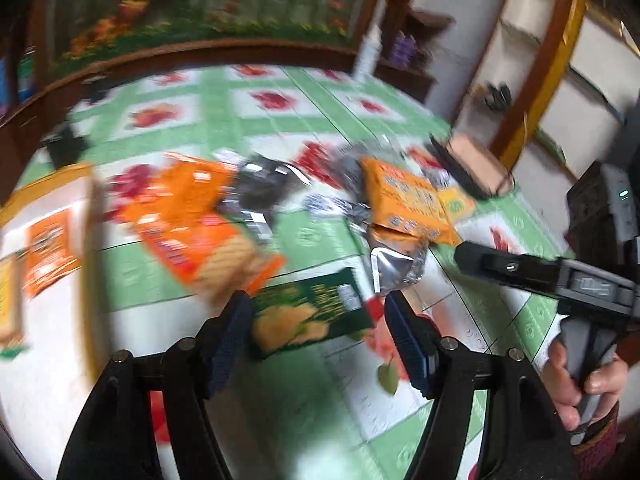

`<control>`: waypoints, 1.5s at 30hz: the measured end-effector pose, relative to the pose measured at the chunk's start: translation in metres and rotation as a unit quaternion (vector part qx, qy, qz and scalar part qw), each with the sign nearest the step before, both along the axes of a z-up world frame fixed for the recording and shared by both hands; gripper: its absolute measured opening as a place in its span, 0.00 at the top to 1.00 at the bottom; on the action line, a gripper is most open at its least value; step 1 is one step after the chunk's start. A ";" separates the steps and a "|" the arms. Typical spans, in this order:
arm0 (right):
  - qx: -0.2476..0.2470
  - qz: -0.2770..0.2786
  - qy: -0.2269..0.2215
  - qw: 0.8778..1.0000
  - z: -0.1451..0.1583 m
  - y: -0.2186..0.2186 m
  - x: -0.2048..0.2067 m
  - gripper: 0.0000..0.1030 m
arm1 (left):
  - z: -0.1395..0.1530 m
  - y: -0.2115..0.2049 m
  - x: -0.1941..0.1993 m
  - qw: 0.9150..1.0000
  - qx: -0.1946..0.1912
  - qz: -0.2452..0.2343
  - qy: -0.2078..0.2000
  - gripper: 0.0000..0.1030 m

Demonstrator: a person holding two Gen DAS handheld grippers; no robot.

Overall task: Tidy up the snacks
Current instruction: 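Return the left gripper to the pile and grasp the green beef cracker pack, then grasp the silver foil bag with the right gripper while the left gripper holds the green pack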

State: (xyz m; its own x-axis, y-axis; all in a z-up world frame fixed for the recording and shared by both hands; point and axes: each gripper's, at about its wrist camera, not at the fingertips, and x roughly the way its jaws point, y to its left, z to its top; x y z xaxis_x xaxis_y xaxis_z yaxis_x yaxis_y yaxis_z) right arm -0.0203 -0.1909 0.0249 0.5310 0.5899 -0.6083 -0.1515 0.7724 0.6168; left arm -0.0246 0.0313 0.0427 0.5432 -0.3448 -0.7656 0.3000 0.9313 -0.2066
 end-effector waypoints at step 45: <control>-0.264 0.014 -0.028 0.964 -0.019 0.075 0.037 0.28 | -0.028 -0.013 -0.043 0.997 0.073 0.021 0.002 0.58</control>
State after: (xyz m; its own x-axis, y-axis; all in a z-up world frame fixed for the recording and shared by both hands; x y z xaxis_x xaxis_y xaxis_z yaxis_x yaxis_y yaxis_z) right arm 0.0168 -0.1158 0.0060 0.5595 0.2200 -0.7991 -0.1985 0.9716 0.1285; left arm -0.0680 0.0182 0.0148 0.5519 -0.2055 -0.8082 0.2590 0.9635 -0.0682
